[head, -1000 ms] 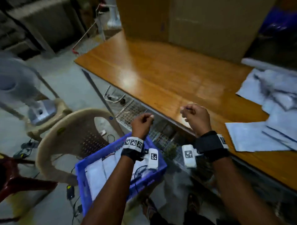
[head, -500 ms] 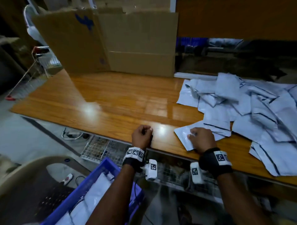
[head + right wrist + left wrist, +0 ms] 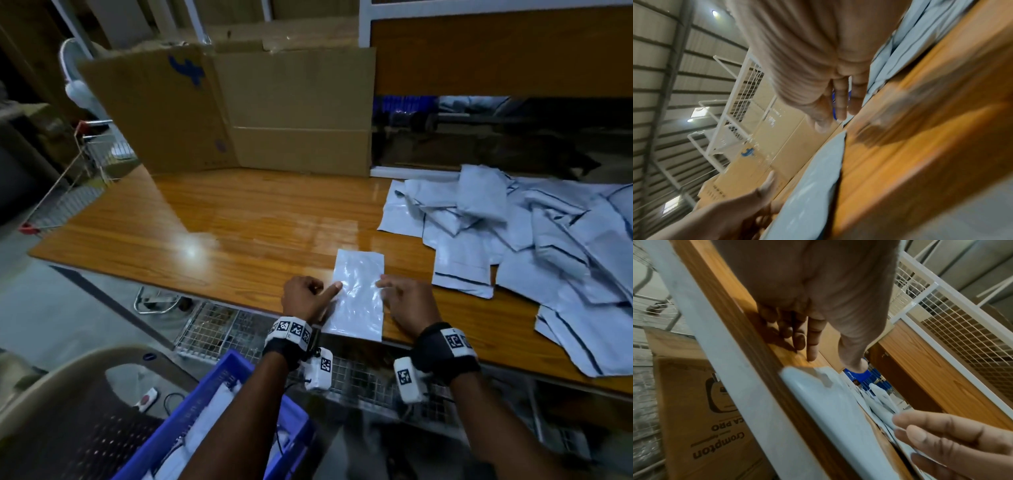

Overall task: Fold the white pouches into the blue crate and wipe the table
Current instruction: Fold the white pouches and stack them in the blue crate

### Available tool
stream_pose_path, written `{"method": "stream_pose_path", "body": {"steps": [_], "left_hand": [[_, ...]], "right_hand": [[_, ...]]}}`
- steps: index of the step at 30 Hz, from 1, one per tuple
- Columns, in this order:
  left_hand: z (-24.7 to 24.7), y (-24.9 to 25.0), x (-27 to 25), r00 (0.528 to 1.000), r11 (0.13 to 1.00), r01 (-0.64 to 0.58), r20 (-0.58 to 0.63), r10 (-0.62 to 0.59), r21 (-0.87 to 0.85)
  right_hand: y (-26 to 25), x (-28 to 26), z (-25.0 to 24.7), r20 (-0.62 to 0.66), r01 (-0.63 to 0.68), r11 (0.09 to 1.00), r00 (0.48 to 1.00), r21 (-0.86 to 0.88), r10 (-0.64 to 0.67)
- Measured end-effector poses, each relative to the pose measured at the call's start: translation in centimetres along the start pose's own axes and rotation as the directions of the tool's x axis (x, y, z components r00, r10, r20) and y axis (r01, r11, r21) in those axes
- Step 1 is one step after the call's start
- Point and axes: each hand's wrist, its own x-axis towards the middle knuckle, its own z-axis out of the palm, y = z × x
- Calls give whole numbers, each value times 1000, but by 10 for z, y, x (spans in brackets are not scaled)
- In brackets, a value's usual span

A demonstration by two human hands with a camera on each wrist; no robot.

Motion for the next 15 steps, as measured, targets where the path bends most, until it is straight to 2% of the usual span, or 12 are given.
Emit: {"method": "stream_pose_path", "body": {"steps": [3,5,6,8,10,12,15], "left_hand": [[7,17,-6,999,960,46,-1,-48,276],[9,25,-9,997,945,73,-8,-74,319],[9,27,-8,996,946,91,-14,-91,311],[6,26,-3,992,958,123,-27,-120,259],[2,22,0,990,968,141,-33,-137,208],[-2,18,1,986,975,161,-63,-153,153],[-11,15,0,973,980,197,-128,-190,41]], "right_hand": [[19,8,-41,-189,-109,988,978,-114,86],[39,23,-63,-258,-154,961,962,-231,92],[48,30,-71,-232,-199,934,964,-296,132],[59,43,-81,-84,-278,838,959,-470,271],[61,48,-84,65,-259,756,927,-601,369],[54,44,-79,171,-181,757,917,-628,361],[33,27,-54,261,-50,758,923,-651,284]]}}
